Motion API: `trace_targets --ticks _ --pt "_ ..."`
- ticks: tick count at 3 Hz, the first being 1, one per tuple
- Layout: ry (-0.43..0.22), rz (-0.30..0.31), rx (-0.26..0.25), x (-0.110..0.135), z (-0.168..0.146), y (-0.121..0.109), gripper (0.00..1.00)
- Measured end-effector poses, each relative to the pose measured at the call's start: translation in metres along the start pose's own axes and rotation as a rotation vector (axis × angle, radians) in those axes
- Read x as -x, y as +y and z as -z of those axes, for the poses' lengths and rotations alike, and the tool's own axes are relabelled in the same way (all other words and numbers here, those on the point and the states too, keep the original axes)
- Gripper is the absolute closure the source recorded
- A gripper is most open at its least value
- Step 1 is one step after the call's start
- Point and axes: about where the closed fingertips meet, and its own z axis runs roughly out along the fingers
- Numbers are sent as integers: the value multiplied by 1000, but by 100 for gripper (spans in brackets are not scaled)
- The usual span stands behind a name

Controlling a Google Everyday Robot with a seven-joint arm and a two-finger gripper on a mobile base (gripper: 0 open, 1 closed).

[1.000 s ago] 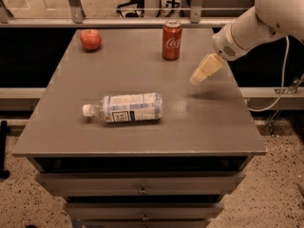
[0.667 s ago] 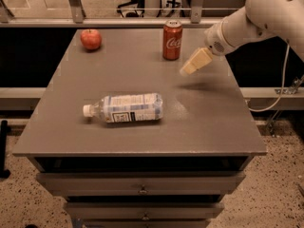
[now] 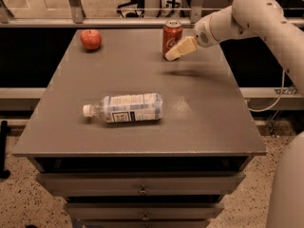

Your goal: Pick coke can

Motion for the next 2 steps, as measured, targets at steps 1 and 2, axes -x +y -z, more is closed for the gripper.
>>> trace_targets --ticks 1,2 --pt "-69 -67 6 13 -19 -6 0" --pt "-137 -152 24 17 -33 -9 0"
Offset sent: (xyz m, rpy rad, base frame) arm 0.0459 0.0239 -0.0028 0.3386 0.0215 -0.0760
